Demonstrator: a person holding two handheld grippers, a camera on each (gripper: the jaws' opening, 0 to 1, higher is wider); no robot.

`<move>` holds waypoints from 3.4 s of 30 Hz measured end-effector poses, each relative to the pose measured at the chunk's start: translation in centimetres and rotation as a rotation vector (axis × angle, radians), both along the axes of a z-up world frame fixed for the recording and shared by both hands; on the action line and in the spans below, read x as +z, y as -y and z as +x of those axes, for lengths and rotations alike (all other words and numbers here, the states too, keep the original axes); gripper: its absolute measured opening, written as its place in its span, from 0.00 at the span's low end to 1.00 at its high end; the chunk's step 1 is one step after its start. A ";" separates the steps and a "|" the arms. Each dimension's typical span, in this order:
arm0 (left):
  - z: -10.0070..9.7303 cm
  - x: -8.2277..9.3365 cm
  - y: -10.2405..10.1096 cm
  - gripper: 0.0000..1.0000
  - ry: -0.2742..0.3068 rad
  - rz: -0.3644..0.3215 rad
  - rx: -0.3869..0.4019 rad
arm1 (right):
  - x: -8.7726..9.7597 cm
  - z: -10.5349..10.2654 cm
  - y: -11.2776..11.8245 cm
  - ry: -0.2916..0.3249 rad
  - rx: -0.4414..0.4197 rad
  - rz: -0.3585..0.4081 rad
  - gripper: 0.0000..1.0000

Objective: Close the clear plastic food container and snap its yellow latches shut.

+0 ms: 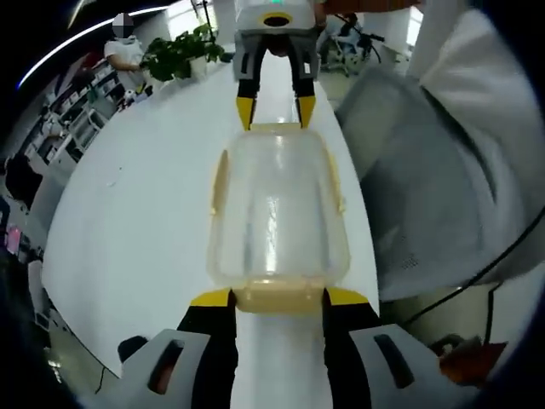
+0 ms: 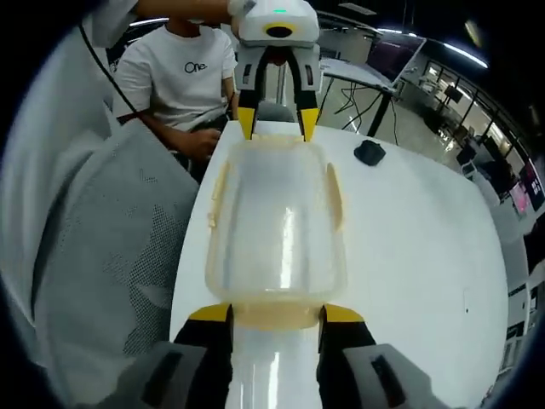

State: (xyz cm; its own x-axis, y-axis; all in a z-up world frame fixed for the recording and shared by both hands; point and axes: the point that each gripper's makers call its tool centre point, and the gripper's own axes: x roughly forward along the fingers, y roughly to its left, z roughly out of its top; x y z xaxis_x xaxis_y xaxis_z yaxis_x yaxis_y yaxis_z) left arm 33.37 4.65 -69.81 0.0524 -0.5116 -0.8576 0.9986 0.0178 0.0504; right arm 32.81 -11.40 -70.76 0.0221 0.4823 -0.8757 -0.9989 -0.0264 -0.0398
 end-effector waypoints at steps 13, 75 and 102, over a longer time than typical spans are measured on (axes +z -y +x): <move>-0.1 0.5 5.0 0.37 0.005 0.020 0.002 | 0.8 0.1 5.3 0.019 0.014 -0.024 0.37; 2.7 -4.4 17.8 0.37 0.010 0.103 -0.076 | -3.6 1.7 17.9 0.007 -0.045 -0.051 0.37; 2.7 -3.6 16.8 0.49 -0.042 0.027 0.046 | -2.1 1.7 17.8 0.008 -0.046 -0.065 0.45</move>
